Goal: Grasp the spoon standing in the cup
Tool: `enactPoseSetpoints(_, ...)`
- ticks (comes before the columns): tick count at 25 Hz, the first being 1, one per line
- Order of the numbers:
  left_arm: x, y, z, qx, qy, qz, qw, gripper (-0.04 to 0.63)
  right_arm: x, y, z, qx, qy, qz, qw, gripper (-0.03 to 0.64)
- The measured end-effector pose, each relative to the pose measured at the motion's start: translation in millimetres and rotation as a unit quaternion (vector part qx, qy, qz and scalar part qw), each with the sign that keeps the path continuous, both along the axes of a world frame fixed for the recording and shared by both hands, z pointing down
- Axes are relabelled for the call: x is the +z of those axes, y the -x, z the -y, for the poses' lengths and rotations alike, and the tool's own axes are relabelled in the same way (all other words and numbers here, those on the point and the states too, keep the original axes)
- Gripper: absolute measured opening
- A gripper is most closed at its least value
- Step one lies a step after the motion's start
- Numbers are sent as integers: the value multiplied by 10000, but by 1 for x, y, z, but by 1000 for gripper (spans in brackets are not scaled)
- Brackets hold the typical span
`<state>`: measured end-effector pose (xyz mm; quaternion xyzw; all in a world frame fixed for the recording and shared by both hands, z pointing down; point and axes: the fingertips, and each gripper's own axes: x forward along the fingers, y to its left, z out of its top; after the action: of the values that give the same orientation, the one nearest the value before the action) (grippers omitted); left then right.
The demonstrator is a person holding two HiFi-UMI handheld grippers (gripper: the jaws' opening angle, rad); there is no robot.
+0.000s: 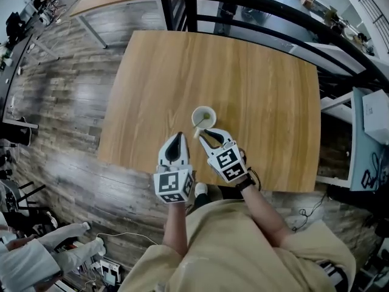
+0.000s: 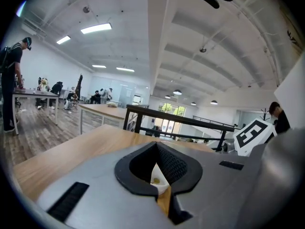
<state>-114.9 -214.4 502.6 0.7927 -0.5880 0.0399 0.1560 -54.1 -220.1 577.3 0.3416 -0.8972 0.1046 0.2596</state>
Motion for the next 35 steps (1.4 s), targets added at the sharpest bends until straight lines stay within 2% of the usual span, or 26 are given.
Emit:
enactPoseSetpoints(1,2,3,4,-38,25,-11,10000,5,6,3,2,-58,52,-46,10000,77)
enactPoseSetpoints(5,16,15,13,-207,193,-49,9996,5,30,17,7,-269,260,-172,9992,106)
enactPoseSetpoints(8,24,20,16,-336,307,-86,9989,5,47,27,10,-454,335,-334,9978,153)
enactPoseSetpoints(11,28,21,18,-403,362,-82,9985,5,60,32,17,-540,196,-608,9965,158)
enactPoseSetpoints(14,30,22,18,-450,401,-50,9982,6,71,33,26,-574,-155,-1040,9928,158)
enactPoseSetpoints(16,33,25,17,-490,437,-29,9978,5,76,36,29,-523,-224,-1076,9926,142)
enactPoseSetpoints(19,35,28,14,-522,473,-25,9975,5,78,37,33,-368,-315,-1055,9932,66)
enactPoseSetpoints(25,36,28,12,-480,474,-26,9977,5,65,29,44,-61,-686,-1248,9898,31)
enactPoseSetpoints(31,33,20,8,-296,419,-91,9986,5,39,22,49,329,-615,-837,9941,17)
enactPoseSetpoints(35,24,13,8,-177,282,-113,9994,5,20,14,44,506,-774,-702,9932,17)
